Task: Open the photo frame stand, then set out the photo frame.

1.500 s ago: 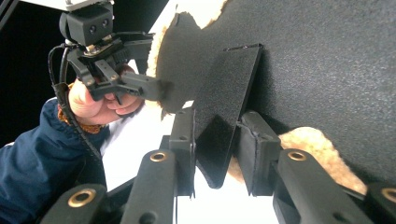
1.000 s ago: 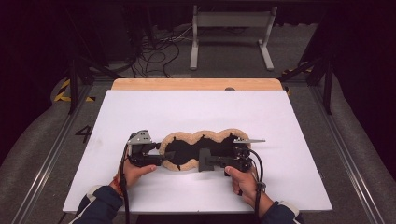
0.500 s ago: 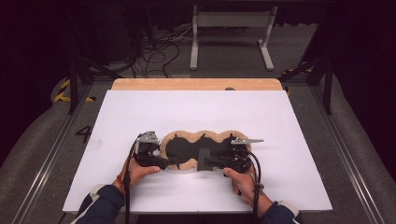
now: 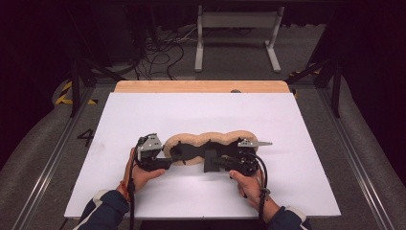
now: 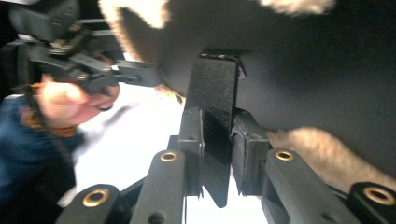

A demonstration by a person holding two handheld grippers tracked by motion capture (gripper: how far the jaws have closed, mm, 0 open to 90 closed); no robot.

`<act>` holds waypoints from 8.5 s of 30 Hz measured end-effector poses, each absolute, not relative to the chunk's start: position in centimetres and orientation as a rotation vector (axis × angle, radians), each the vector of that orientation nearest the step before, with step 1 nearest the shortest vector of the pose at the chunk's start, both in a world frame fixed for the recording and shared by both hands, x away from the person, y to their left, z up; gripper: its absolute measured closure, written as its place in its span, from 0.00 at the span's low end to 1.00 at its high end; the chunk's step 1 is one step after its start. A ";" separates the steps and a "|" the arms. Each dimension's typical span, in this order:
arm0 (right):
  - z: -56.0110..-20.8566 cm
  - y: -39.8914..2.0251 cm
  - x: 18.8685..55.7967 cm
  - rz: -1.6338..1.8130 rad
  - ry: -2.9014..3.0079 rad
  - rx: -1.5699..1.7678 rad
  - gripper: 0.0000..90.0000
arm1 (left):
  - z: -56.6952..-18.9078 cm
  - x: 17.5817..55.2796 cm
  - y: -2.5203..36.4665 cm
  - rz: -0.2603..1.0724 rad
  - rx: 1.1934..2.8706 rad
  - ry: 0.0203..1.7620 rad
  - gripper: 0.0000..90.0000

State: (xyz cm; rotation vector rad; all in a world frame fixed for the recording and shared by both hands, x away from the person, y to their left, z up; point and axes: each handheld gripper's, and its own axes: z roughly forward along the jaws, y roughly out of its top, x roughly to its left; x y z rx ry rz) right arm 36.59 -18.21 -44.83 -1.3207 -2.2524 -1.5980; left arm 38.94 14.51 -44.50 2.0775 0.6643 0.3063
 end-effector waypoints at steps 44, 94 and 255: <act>-44.7 -17.3 35.1 -1.519 -2.715 -1.153 0.79 | -46.0 38.0 12.6 0.469 2.179 0.642 0.49; -41.6 -26.3 31.1 -1.621 -2.827 -1.346 0.85 | -43.7 36.0 16.4 0.342 2.093 0.547 0.32; -39.5 -21.6 39.6 -1.460 -2.783 -1.440 0.85 | -42.6 29.2 9.6 0.395 2.194 0.121 0.70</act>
